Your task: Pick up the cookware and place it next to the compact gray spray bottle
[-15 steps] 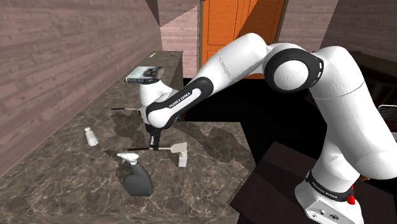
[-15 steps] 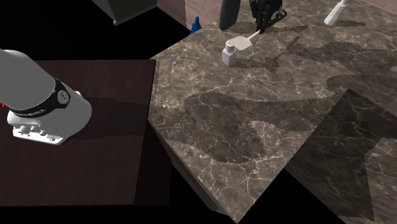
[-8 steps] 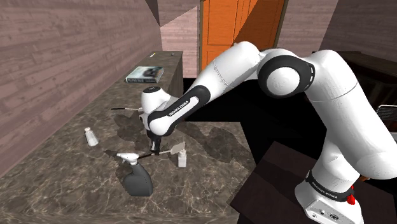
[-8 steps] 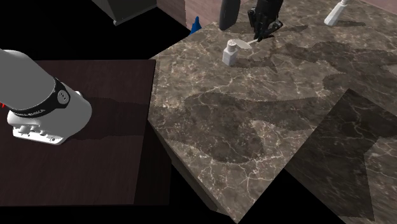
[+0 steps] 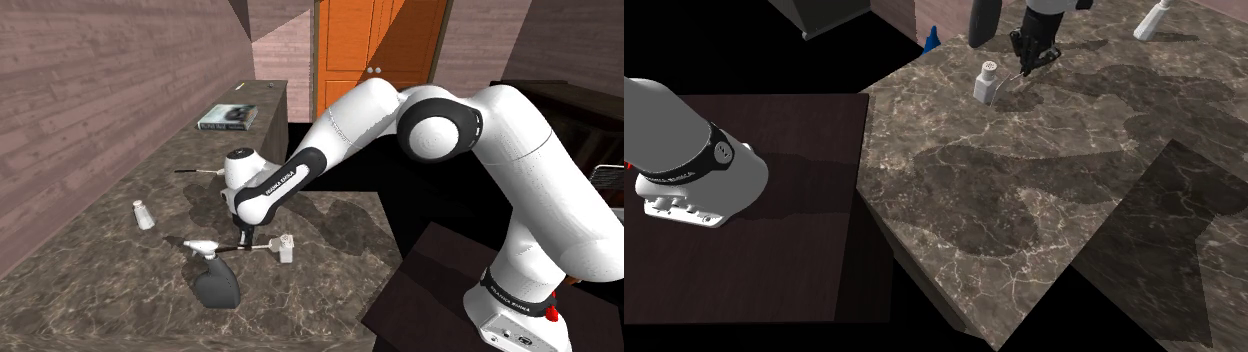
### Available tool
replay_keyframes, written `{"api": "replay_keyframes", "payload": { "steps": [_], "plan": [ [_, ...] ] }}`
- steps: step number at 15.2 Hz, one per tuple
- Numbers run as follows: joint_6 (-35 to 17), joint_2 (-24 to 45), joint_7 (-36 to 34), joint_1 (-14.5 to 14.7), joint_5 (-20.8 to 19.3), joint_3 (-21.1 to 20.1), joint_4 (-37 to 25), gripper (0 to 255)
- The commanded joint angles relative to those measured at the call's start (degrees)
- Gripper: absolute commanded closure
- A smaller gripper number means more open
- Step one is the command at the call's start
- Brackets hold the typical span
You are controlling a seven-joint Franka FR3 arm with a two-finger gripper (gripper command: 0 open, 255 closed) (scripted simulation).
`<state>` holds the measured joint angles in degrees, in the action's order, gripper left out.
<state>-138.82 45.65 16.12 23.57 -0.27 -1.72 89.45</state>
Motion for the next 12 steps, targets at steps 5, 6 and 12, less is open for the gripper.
{"api": "replay_keyframes", "payload": {
  "steps": [5,6,12],
  "plan": [
    [-0.10,0.15,0.00,0.02,0.01,-0.03,0.05,255],
    [-0.10,0.15,0.00,0.02,0.01,-0.03,0.04,0],
    [0.87,-1.39,0.01,-0.02,0.04,-0.05,0.61,0]
  ]
}}
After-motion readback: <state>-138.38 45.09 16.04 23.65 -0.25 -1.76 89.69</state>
